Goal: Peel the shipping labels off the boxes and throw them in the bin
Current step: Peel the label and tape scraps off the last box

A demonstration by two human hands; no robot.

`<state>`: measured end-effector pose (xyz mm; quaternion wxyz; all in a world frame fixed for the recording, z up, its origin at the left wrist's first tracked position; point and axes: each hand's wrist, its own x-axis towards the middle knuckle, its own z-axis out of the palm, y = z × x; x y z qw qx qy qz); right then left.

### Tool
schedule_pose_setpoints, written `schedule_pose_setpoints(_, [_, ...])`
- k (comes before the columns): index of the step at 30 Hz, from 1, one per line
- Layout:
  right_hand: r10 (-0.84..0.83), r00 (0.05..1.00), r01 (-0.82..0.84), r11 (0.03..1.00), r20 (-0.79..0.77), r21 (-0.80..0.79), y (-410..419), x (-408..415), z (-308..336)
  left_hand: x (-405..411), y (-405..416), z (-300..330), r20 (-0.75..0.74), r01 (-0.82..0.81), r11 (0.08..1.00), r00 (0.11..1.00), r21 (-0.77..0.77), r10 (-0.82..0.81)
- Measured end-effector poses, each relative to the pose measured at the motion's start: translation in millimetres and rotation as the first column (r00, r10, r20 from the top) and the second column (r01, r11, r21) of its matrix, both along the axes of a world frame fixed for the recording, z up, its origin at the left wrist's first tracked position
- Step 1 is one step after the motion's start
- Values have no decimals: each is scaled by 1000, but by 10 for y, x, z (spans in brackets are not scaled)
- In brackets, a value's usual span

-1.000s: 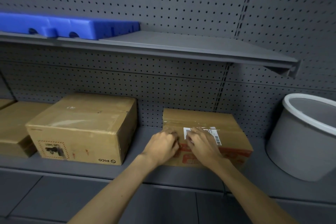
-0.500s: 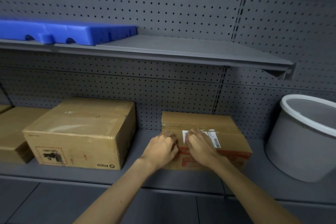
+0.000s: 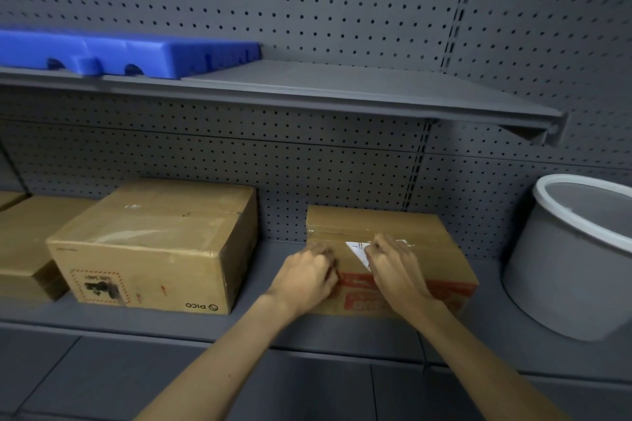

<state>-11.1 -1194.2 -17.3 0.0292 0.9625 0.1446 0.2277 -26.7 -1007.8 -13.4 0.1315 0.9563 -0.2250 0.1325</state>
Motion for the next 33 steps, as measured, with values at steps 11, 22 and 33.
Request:
schedule_pose_setpoints(11, [22,997,-4,974,-80,227,87,-29,-124,29,-5,-21,-1,-13,999,1000,33,14])
schedule_pose_setpoints(22, [6,992,15,986,-124,164,4,67,24,61,14,-159,6,11,997,1000,76,-11])
schedule_pose_setpoints(33, [79,993,-63,984,-87,167,32,13,-103,148,-4,-129,-11,7,999,1000,42,-7])
